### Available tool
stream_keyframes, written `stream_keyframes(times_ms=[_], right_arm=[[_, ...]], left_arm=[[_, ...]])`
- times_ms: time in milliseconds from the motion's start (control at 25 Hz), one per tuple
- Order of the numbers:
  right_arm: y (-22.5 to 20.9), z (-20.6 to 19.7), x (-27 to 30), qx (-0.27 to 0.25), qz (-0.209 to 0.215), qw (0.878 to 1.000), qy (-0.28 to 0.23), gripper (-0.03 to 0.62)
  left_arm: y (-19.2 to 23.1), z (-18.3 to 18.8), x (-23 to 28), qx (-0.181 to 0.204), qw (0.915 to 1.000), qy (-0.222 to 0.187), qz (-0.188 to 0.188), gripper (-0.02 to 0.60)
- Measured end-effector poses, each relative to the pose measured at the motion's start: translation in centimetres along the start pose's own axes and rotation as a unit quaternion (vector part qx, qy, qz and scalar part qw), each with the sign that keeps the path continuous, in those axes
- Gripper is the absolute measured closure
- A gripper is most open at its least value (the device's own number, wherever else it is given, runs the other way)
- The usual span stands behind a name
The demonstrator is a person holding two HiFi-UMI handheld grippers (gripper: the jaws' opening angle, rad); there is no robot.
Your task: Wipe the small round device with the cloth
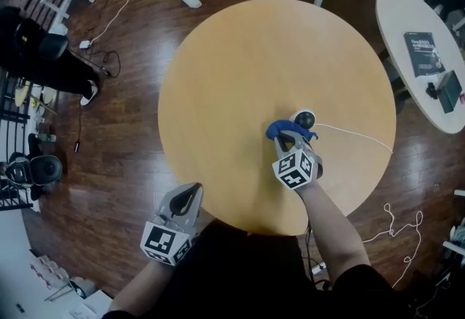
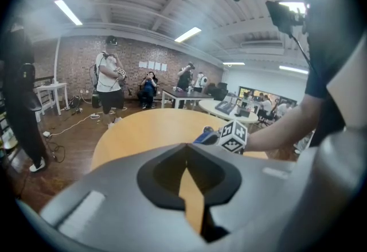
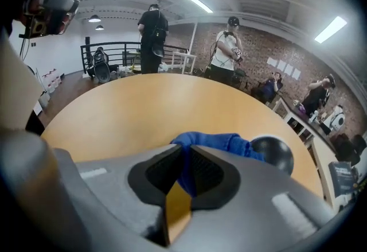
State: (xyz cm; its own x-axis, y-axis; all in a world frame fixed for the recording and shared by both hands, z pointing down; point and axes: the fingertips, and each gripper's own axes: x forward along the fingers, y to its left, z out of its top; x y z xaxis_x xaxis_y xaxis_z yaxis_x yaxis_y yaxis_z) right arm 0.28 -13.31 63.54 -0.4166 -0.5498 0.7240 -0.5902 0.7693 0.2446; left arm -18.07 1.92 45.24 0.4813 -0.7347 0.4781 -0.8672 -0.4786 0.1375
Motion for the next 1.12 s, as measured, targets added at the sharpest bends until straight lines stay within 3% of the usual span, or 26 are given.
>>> stream_keyframes(times_ms=[160, 240, 400, 480, 720, 920, 1120], right_arm=[[0.2, -2.5, 0.1, 0.036, 0.01, 0.999, 0.017, 0.553], [-0.1, -1.7, -1.5, 0.038, 0.0, 0.999, -0.016, 0.553], [-3.9, 3.1, -8.9, 0.017, -0.094, 0.984, -0.15, 0.553], [-6.7, 3.9, -11.1, 0.029, -0.142, 0.973, -0.18, 0.553], [-11.5, 0.4, -8.0, 0.092, -0.177, 0.973, -0.114, 0.553], [-11.8, -1.3, -7.7, 0.162, -0.199, 0.96, -0.109, 0.554], [-12.0, -4.7, -7.0, 0.221, -0.224, 0.947, -0.062, 0.557]], left_arm=[[0.2, -0.4, -0.1, -0.003, 1.0, 0.003, 0.004, 0.577], [0.2, -0.3, -0.1, -0.005, 1.0, 0.001, 0.005, 0.577], [0.0, 0.0, 0.2, -0.006, 1.0, -0.007, 0.002, 0.577], [0.0, -0.1, 0.4, -0.007, 1.0, -0.007, 0.0, 0.577], [-0.6, 0.1, 0.7, -0.006, 0.9999, -0.003, -0.01, 0.577], [-0.2, 0.1, 0.2, -0.006, 1.0, 0.001, 0.004, 0.577], [-0.4, -0.1, 0.1, -0.006, 0.9999, 0.004, 0.008, 0.577]])
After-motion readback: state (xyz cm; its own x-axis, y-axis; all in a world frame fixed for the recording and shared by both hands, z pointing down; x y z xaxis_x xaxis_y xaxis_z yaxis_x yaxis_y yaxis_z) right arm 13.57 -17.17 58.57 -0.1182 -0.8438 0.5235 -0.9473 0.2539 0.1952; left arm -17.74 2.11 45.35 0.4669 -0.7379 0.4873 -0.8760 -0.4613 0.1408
